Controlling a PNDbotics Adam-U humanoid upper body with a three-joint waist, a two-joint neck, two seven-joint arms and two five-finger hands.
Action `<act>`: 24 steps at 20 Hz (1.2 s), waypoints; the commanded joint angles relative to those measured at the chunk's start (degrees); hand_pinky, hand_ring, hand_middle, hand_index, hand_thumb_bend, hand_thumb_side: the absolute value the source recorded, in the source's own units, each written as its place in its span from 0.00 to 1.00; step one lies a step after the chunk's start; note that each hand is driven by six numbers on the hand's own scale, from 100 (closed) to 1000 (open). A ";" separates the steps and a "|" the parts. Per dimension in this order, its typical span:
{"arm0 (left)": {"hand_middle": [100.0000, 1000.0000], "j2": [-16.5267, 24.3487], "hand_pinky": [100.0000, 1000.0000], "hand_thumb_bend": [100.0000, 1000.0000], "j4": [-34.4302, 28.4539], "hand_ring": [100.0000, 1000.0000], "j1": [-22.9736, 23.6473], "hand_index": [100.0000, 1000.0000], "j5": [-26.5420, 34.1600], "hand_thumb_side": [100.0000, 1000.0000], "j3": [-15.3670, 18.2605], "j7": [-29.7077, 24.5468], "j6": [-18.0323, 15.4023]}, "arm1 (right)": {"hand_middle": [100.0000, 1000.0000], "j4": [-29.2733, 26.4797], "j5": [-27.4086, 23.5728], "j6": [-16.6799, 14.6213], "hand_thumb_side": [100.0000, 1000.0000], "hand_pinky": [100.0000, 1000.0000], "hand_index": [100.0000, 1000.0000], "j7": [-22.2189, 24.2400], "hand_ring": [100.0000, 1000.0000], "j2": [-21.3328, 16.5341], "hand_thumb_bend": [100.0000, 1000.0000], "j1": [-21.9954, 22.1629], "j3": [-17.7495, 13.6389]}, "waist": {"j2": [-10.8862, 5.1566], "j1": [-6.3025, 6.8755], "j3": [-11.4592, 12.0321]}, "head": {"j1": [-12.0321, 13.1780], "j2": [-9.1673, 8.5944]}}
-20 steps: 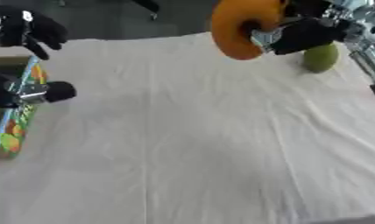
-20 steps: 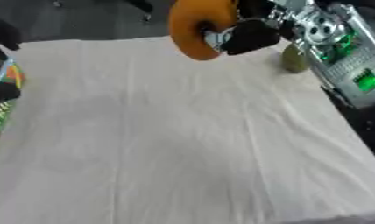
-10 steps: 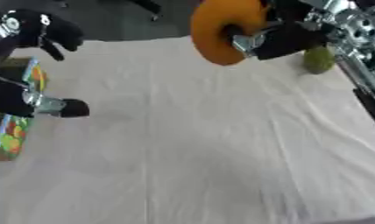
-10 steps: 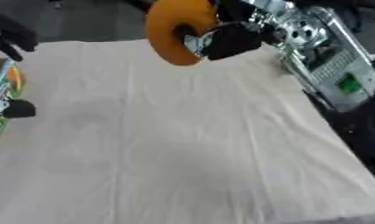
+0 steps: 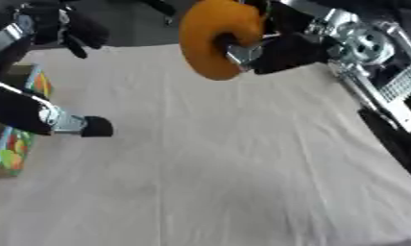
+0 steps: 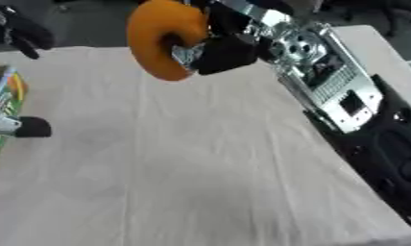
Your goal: Pick up the objects with one hand, pass them to the other hand, and then place them into the box on the other side of the table.
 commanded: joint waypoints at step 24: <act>0.57 -3.21 0.59 0.89 -1.03 0.64 -2.79 0.71 16.23 0.31 -3.31 -2.91 -4.42 | 0.38 1.17 -11.92 1.34 0.00 0.70 0.55 -0.88 0.67 2.01 0.00 -6.21 4.03 | -1.40 -0.12 0.33 | -0.54 -1.30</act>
